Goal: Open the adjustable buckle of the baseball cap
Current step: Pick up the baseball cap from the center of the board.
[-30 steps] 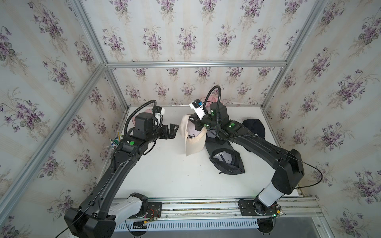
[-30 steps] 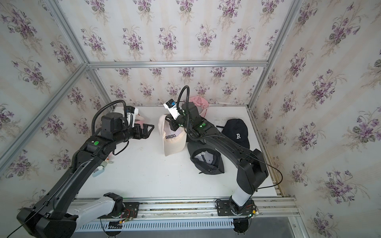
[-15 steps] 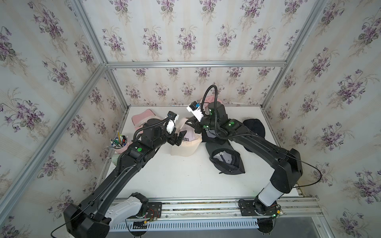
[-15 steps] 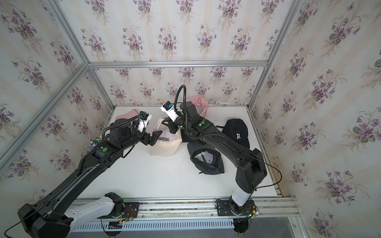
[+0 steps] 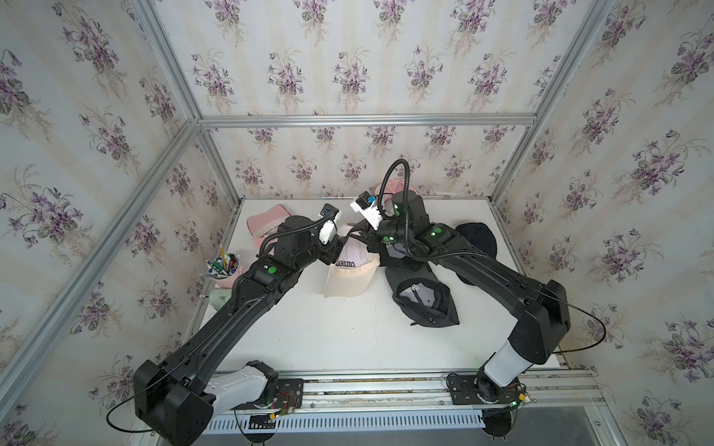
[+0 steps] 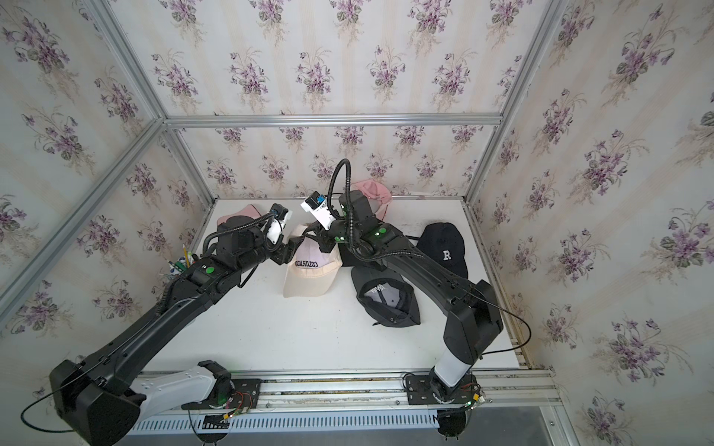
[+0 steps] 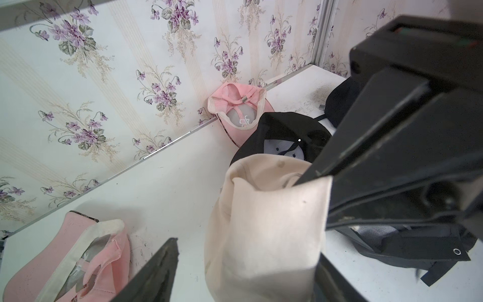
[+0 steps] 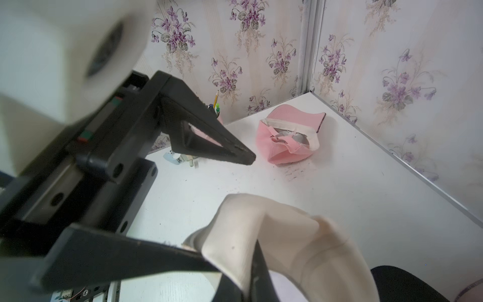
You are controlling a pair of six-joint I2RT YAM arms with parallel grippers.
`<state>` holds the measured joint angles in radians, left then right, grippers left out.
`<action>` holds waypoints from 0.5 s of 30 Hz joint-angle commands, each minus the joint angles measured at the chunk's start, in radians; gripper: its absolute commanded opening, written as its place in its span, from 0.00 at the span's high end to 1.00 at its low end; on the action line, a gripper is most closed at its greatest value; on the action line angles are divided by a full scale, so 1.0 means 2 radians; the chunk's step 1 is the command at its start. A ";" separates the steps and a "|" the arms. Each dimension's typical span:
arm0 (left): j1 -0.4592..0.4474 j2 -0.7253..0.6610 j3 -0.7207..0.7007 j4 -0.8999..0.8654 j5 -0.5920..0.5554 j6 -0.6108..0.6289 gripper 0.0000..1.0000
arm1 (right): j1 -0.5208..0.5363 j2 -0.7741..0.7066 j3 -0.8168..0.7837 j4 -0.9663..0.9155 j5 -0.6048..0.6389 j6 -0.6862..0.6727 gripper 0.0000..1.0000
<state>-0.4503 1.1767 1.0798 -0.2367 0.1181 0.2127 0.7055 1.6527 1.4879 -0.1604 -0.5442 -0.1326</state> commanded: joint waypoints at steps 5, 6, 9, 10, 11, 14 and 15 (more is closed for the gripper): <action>0.000 -0.007 0.005 0.009 -0.006 0.004 0.62 | 0.000 -0.009 0.000 0.002 -0.015 -0.016 1.00; 0.000 -0.008 0.005 0.009 -0.005 0.002 0.68 | 0.000 -0.009 -0.001 0.003 -0.016 -0.016 1.00; 0.000 -0.012 0.005 0.007 -0.002 -0.004 0.80 | 0.000 -0.009 -0.002 0.006 -0.010 -0.016 0.92; 0.000 -0.013 0.005 0.007 -0.001 -0.007 0.83 | 0.000 -0.010 -0.003 0.007 -0.006 -0.016 0.86; 0.000 -0.014 0.006 0.006 -0.002 -0.011 0.86 | 0.000 -0.011 -0.005 0.008 -0.002 -0.016 0.80; 0.000 -0.013 0.012 0.000 -0.009 -0.027 0.94 | -0.001 -0.021 -0.018 0.021 0.018 -0.014 0.65; 0.001 -0.012 0.016 -0.003 -0.012 -0.034 0.96 | -0.002 -0.027 -0.028 0.030 0.025 -0.016 0.61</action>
<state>-0.4500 1.1530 1.0935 -0.2523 0.1097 0.1867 0.7048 1.6253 1.4536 -0.1532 -0.5293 -0.1528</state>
